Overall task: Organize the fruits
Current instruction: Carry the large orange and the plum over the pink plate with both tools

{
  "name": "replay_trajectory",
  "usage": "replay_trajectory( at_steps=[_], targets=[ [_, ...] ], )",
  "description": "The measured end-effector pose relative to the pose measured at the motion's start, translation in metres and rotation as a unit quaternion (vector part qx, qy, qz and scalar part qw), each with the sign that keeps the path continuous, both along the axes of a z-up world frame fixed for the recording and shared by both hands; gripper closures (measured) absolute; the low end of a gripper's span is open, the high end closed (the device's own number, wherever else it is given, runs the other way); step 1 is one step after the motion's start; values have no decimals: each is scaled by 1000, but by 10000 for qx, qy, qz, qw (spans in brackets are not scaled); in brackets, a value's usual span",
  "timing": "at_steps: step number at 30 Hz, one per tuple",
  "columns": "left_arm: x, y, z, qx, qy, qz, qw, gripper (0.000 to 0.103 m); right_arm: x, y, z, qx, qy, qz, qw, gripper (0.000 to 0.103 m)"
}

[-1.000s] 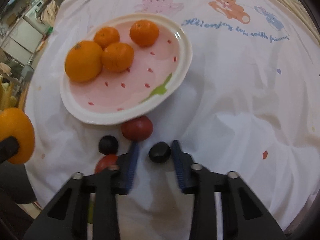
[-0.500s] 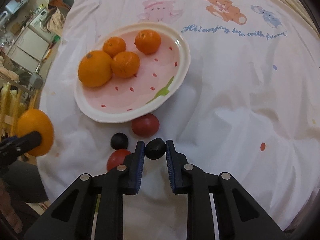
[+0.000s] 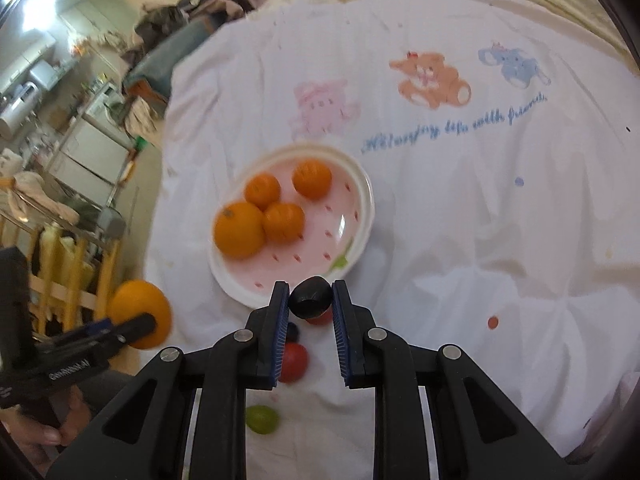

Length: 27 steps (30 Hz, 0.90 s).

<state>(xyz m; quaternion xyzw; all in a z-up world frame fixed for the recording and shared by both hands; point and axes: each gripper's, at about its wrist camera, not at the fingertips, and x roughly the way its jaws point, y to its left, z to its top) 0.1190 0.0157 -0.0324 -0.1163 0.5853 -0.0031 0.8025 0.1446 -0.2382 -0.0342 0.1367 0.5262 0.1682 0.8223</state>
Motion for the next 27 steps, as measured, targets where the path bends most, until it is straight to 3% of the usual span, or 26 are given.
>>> replay_trajectory(
  at_steps=[6,11,19,27],
  targets=[
    [27,-8,31,264,-350,-200,9988,53,17,6,35,49,-381,187,9991,80],
    [57,-6,41,305,-479,-239,9981,53,42,7,43,-26,-462,249,9986,80],
    [101,-12,35,462,-476,-285,9974,53,78,10,30,-65,-351,342,9988,80],
    [143,-29,16,519,-437,-415,9968,53,108,11,-10,-99,-51,397,9991,80]
  ],
)
